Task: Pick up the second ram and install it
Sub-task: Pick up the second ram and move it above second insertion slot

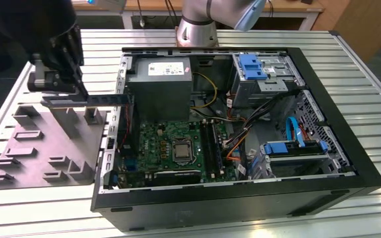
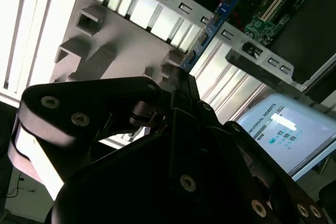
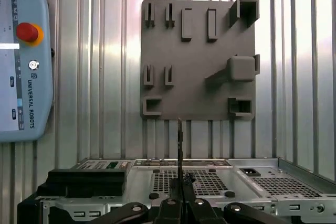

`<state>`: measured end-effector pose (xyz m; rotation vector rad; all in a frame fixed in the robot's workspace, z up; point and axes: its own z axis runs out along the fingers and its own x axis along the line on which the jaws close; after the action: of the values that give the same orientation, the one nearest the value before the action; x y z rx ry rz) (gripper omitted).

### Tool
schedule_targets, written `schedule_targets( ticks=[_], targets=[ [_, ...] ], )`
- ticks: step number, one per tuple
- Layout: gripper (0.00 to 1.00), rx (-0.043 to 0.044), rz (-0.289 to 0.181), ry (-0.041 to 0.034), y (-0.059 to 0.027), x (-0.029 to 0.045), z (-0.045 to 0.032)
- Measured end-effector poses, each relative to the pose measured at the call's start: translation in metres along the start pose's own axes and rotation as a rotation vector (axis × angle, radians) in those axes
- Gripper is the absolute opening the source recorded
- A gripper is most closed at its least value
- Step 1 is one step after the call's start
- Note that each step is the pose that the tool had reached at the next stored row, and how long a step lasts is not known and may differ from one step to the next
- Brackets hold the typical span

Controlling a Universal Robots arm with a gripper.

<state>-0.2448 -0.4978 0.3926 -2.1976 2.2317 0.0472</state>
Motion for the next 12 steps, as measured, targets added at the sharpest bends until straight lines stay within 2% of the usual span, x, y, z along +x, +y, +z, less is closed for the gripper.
schedule_targets(
  ticks=[12],
  targets=[
    [0.12, -0.0001, 0.000, 0.0001, -0.0473, -0.0007, -0.0003]
  ],
)
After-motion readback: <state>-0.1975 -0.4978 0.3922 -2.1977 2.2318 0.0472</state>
